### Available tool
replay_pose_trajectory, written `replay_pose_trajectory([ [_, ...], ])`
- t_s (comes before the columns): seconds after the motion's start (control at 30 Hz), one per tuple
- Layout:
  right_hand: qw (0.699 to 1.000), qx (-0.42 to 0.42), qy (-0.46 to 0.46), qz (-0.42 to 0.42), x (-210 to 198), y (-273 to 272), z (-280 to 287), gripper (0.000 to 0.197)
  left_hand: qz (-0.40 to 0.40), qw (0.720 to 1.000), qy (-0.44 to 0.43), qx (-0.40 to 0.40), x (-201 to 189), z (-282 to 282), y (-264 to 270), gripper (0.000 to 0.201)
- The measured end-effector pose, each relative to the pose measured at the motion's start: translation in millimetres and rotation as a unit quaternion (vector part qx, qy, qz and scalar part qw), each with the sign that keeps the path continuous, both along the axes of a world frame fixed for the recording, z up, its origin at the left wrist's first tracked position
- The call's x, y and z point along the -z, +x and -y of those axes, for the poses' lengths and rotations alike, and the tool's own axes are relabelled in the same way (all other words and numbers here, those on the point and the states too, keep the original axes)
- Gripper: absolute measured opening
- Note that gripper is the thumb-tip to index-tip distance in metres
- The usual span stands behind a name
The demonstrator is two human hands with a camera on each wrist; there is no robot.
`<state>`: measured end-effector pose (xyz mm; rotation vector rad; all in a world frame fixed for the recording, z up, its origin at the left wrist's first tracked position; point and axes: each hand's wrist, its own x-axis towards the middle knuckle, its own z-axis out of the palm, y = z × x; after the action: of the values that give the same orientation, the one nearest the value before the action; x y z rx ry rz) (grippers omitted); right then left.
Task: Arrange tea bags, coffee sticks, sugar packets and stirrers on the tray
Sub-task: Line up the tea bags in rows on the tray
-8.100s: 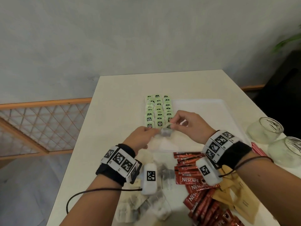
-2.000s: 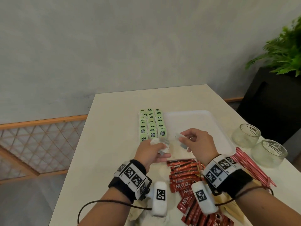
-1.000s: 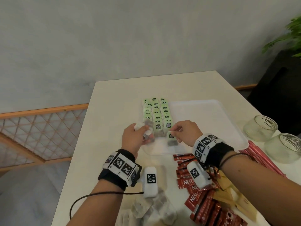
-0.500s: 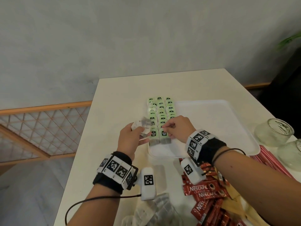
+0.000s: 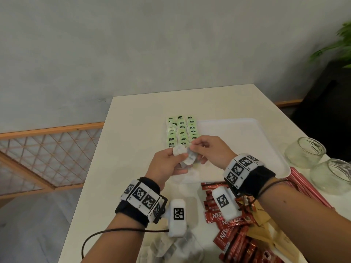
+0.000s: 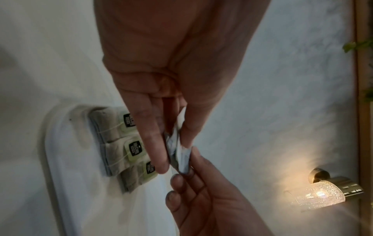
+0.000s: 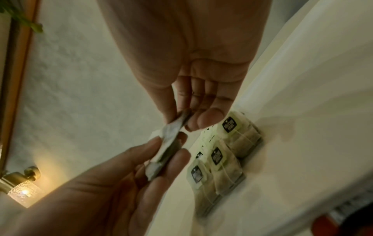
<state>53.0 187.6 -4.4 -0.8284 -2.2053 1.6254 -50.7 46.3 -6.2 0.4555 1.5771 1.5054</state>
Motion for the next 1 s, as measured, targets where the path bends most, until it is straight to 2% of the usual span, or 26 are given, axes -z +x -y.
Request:
replay_pose_trajectory([
  [0.23,0.994,0.083,0.032,-0.066,-1,29,-12,0.010,0.080,0.994,-0.059,-0.037,0,0,7,0.031],
  [0.4,0.989,0.044,0.129,-0.047,2,40,4,0.018,0.129,0.991,-0.027,-0.017,-7,-10,22,0.039],
  [0.47,0.989,0.021,0.130,-0.067,3,43,13,0.015,0.107,0.994,-0.017,-0.034,-9,-16,23,0.040],
  [0.57,0.989,-0.002,0.124,-0.080,4,45,15,0.013,0.018,0.999,-0.022,-0.021,-9,-19,23,0.018],
  [0.7,0.988,0.060,0.130,-0.058,4,42,0,0.014,-0.065,0.997,-0.039,0.017,-8,-19,23,0.016],
  [0.83,0.995,0.040,0.088,0.002,2,37,-7,0.007,-0.092,0.993,-0.046,0.058,-3,-18,27,0.013],
  [1.0,0.988,-0.012,0.106,0.109,15,38,-17,0.008,-0.128,0.988,-0.085,0.010,9,-10,9,0.026],
])
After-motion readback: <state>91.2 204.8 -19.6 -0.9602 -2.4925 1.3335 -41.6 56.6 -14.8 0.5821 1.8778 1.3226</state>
